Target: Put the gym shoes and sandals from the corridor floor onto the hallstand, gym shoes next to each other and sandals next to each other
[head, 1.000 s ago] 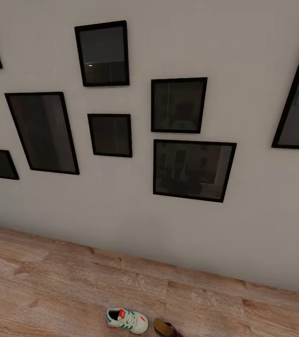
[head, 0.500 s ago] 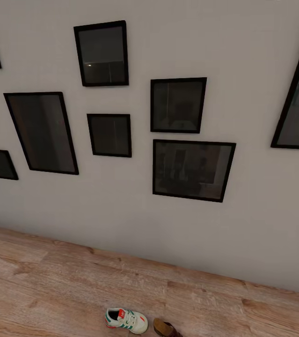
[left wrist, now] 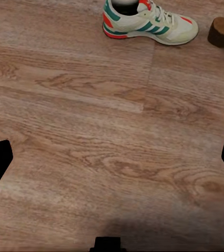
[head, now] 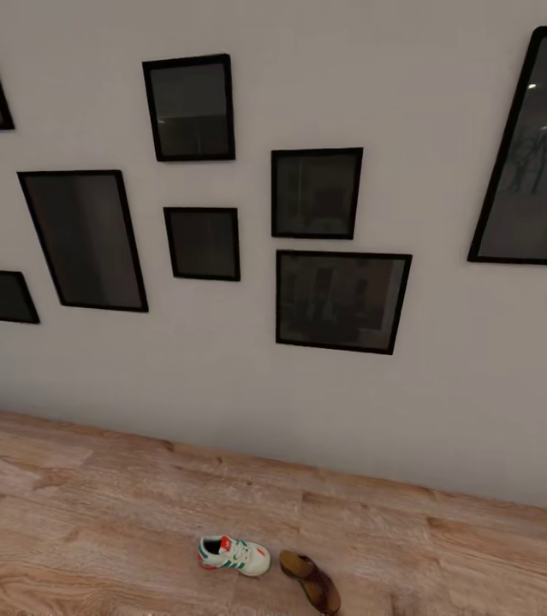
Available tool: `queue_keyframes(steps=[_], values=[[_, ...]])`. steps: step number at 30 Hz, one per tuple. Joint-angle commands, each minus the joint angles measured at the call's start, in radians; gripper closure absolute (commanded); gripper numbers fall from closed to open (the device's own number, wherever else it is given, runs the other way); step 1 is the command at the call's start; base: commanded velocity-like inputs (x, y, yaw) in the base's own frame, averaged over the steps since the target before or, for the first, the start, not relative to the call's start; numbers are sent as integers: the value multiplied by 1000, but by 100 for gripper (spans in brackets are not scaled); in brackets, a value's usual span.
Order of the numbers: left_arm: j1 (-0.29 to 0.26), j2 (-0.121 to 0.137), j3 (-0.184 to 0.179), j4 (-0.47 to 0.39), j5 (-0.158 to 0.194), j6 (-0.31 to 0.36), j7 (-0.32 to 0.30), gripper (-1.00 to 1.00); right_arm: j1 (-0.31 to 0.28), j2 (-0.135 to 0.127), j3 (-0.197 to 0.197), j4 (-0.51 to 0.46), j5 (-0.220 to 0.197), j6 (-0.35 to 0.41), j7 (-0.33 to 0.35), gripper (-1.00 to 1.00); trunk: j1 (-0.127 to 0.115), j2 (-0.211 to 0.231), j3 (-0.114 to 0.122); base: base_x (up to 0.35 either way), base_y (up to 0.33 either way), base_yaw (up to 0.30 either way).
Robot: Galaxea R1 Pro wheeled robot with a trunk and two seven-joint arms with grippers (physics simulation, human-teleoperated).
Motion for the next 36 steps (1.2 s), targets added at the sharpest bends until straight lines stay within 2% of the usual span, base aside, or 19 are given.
queue_keyframes(steps=[1,10,25,31,32,36], values=[[0,0,1,1,2,-3,-1,-100,-1,0,0,1,-1,-3,1,-100,-1,-1,-1,-282,201,-237],[0,1,2,1,0,-3,0,-100,-1,0,-2,0,-1,-3,0,-100,-1,-1,-1,-223,196,-258],[0,-2,0,0,3,-2,0,-100,-1,0,-3,-1,-3,-3,-1,-100,-1,-1,-1,-22,21,-269],[-1,0,25,-2,4,-2,0,-100,-1,0,-3,-1,-4,-3,-1,-100,-1,-1,-1,0,0,-271],[0,-1,44,0,4,-3,-2,-100,-1,-1,-4,-2,-5,-3,-1,-100,-1,-1,-1,0,0,-271],[0,-1,51,0,3,-3,-2,-100,-1,-1,-16,-2,-5,-3,-1,-100,-1,-1,-1,0,0,-271]])
